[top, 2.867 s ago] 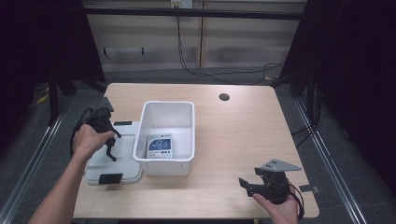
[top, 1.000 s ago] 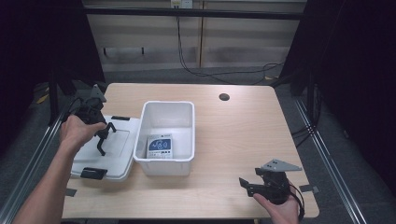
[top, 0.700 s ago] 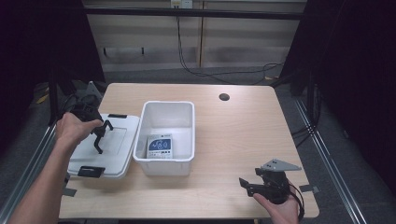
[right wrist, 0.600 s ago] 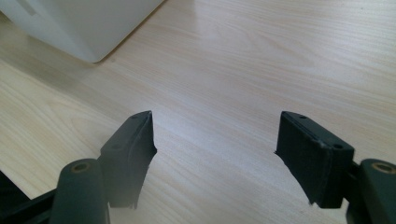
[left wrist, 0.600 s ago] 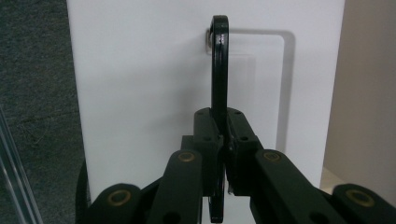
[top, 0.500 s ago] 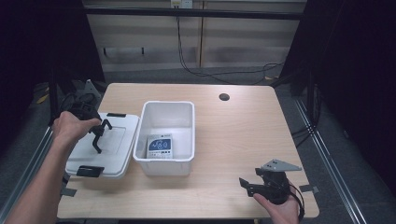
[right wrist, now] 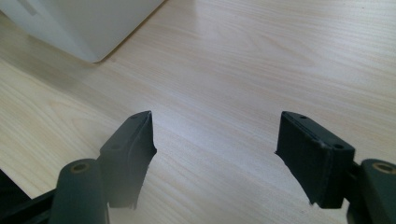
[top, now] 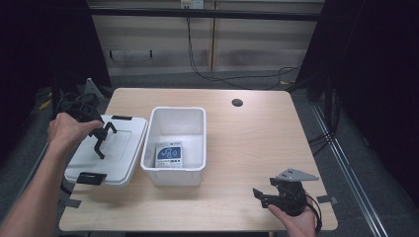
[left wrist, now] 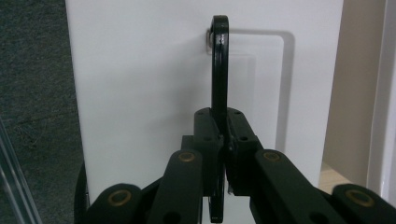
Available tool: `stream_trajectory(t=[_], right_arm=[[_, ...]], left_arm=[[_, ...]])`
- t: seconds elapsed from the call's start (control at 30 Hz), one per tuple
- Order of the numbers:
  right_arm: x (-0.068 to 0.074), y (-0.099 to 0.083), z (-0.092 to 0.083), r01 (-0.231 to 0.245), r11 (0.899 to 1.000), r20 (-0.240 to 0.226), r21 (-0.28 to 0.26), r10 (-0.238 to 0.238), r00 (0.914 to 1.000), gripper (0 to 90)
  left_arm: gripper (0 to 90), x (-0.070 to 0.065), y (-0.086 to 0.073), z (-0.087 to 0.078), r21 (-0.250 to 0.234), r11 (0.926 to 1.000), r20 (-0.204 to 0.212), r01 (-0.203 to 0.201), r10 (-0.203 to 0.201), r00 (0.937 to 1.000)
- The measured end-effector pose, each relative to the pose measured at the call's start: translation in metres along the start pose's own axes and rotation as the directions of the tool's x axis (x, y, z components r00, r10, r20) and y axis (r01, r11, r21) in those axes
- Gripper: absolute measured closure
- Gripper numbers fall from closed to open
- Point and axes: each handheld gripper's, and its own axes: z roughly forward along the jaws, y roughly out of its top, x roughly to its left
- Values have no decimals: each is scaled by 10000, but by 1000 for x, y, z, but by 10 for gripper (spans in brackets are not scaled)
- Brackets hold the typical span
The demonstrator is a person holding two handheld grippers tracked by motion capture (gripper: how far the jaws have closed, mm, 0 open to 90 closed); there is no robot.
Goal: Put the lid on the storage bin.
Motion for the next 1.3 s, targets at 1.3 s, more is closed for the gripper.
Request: stream_trajectory(t=[1.3], right_arm=[[0,0,0,-75,10000,-17,8,75,10000,263]], left_arm=[[851,-8,-1,-56,-478,9984,87,-299,303,9995]])
